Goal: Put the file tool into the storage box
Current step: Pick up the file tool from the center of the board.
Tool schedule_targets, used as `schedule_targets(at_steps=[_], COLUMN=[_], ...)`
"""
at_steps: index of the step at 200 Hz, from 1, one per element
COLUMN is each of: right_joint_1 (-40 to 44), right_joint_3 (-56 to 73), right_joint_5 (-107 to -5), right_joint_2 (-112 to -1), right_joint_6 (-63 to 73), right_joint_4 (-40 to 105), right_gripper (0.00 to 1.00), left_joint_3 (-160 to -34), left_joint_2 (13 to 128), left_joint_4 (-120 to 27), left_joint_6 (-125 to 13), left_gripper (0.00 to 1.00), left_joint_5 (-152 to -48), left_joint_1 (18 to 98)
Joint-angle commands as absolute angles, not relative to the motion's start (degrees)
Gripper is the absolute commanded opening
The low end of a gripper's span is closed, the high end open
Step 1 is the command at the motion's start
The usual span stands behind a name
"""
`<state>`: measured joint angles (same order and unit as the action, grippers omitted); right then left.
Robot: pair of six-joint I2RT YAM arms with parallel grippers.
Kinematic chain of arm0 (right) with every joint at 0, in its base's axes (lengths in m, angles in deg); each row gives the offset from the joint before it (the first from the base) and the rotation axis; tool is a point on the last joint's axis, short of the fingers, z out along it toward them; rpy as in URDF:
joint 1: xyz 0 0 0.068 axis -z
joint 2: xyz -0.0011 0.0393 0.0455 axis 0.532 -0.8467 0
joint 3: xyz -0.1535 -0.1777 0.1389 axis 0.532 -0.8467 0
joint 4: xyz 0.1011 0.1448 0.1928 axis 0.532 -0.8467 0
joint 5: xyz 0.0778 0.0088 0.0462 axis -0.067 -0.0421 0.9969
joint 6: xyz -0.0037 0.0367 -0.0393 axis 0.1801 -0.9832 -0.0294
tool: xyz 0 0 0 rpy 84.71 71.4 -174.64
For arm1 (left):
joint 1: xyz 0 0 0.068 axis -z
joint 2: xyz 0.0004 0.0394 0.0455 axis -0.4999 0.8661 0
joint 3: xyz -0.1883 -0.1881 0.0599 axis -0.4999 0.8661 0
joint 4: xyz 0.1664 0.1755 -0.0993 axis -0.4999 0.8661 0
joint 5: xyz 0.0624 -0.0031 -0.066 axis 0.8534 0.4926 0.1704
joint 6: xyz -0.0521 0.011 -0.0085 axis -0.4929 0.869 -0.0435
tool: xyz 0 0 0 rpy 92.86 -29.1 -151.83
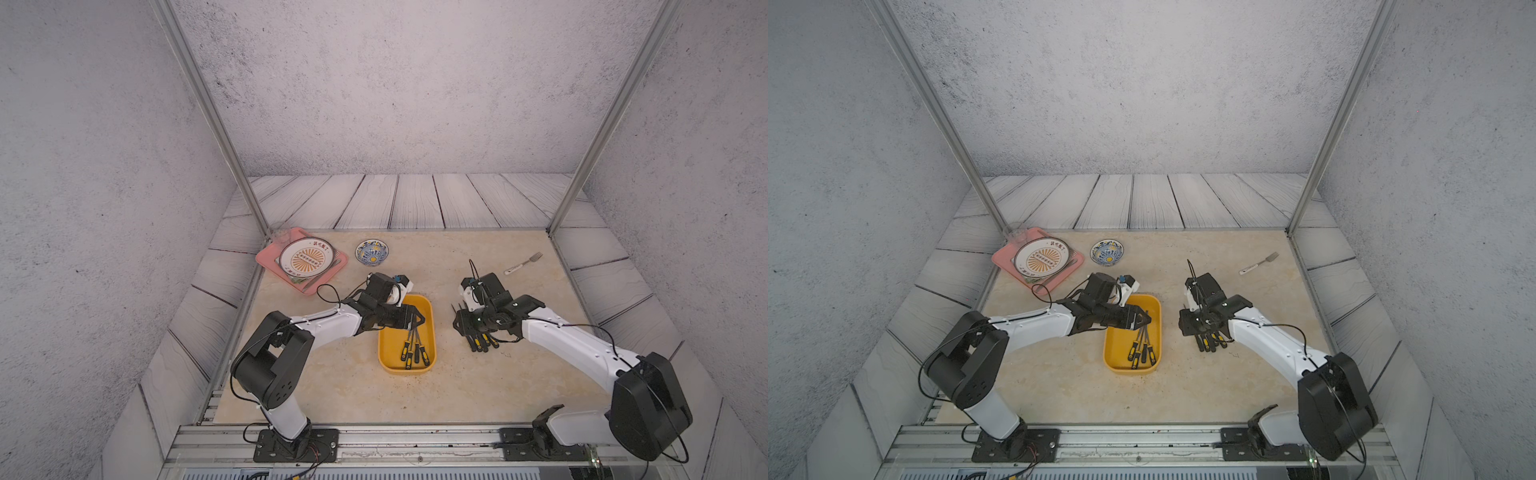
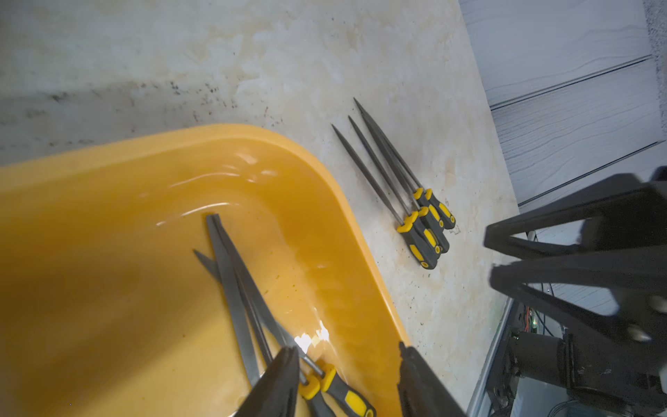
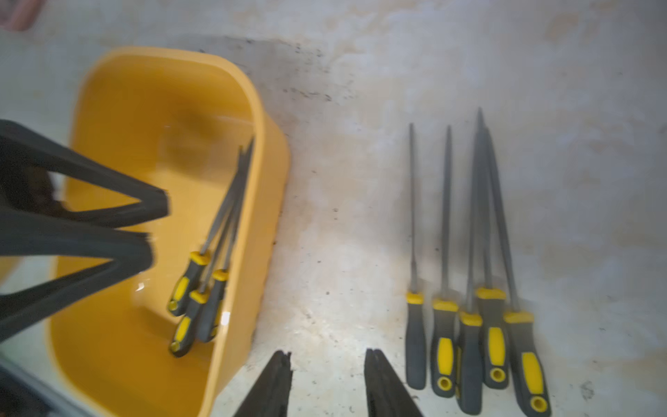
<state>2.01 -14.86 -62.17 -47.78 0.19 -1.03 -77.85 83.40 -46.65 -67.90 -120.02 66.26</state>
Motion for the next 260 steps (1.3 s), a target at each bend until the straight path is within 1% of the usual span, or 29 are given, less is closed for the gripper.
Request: schedule_targets(at_steps=[1, 65, 106, 120, 132, 149, 163, 186, 221, 260], right_joint_1=[2.4, 2.5, 2.5, 2.5, 2.5, 2.5, 2.5, 2.5, 2.5, 2.5], right_joint_3=[-13.7, -13.9, -14.7, -15.2, -15.4, -15.6, -15.6, -16.0, -16.8, -16.5], right_joint_5=[-69.1, -70.5, -67.6, -66.5, -65.7, -65.1, -64.5, -60.5, -49.8, -39.2], right_joint_2=[-51.5, -58.1, -62.5, -63.5, -64.2, -63.9, -62.3, -57.0, -48.2, -45.3], right_joint_6=[-0.2, 1.5, 1.1, 0.8, 0.8, 0.8, 0.8, 1.5, 3.1, 2.7], right_joint_4=[-5.7, -4.1, -3.3, -3.1, -2.9, -2.6, -2.3, 0.3, 4.9, 7.9], right_gripper=[0.39, 0.38, 0.35, 0.31, 0.23, 0.08, 0.00, 0.00, 0.00, 0.00], left_joint_3=[-79.7, -79.1, -78.3, -78.4, -78.5, -78.9, -79.2, -79.8, -80.7, -81.8], left_joint_2=[83.9, 83.5, 83.4, 83.6, 83.8, 84.1, 84.1, 84.0, 83.8, 84.4], left_joint_4=[-48.4, -49.2, -50.5, -50.9, -51.4, -51.8, -52.3, -53.0, -54.6, -56.5], left_joint_6=[-69.1, -69.9, -70.7, -71.1, -71.5, -72.0, -72.5, -73.0, -74.0, -75.4], left_gripper=[0.50, 0.50, 0.50, 0.50, 0.50, 0.50, 0.50, 0.52, 0.53, 0.54], left_joint_5=[-119.9, -119.8, -119.3, -119.4, -119.4, -119.9, -120.5, -121.1, -122.6, -124.0], left_joint_1=[66.4, 66.4, 66.4, 66.4, 66.4, 66.5, 66.5, 66.5, 66.5, 66.6])
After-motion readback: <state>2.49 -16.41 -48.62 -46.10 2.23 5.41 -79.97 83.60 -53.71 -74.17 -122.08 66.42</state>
